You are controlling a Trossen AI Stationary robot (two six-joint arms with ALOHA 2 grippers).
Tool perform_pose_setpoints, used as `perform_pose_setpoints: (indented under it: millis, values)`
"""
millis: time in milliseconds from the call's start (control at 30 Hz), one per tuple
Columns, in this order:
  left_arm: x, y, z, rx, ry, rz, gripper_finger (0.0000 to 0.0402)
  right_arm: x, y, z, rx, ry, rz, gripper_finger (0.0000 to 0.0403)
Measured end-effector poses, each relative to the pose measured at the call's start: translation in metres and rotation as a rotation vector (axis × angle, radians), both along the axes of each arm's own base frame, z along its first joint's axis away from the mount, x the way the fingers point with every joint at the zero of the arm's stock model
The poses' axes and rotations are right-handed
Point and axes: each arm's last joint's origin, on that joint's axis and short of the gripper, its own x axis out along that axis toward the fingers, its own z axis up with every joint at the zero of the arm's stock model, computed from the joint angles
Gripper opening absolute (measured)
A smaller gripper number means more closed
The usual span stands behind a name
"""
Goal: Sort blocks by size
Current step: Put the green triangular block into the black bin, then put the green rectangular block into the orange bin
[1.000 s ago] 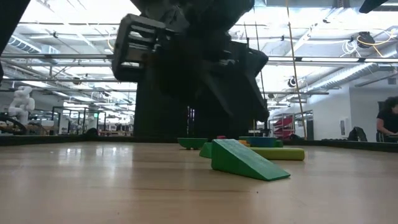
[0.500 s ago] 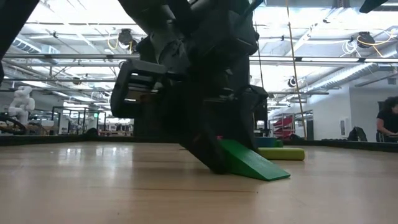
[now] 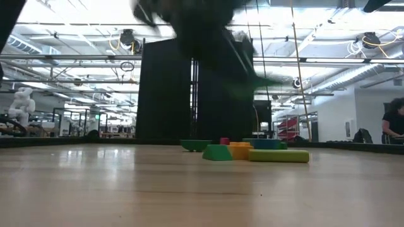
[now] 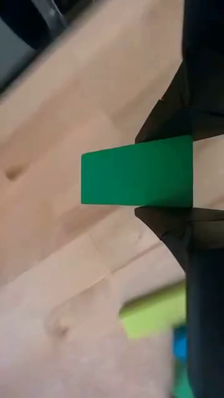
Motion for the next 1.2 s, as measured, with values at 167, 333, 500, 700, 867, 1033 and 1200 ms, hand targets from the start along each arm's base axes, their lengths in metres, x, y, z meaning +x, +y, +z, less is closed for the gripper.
perform_pose_setpoints:
  millis: [167,333,500,700,867,1033,1200]
  values:
    - [-0.045,-0.009,0.064,0.012,0.054,0.115,0.0119,0.002,0.000,0.001,-0.021,-0.054,-0.010,0.0256]
    - [-0.113,-0.035,0.113,0.007,0.163,0.272,0.0119,0.004,0.000,0.002,-0.041,-0.093,-0.013,0.0256]
    - [-0.179,-0.074,0.127,0.041,0.287,0.425,0.0119,0.005,0.000,0.002,-0.039,-0.100,-0.017,0.0256]
    - [-0.239,-0.122,0.108,0.099,0.362,0.518,0.0119,0.016,-0.009,0.003,-0.046,-0.147,-0.075,0.0256]
    - [-0.270,-0.142,0.082,0.055,0.413,0.587,0.0119,0.040,-0.027,0.000,0.041,-0.028,-0.074,0.0256]
    - [-0.282,-0.143,0.073,0.047,0.469,0.669,0.0173,0.072,-0.045,-0.010,0.023,0.073,0.002,0.0256]
    - [-0.286,-0.143,0.073,0.043,0.587,0.672,0.0287,0.103,-0.060,-0.025,-0.005,0.152,0.130,0.0256]
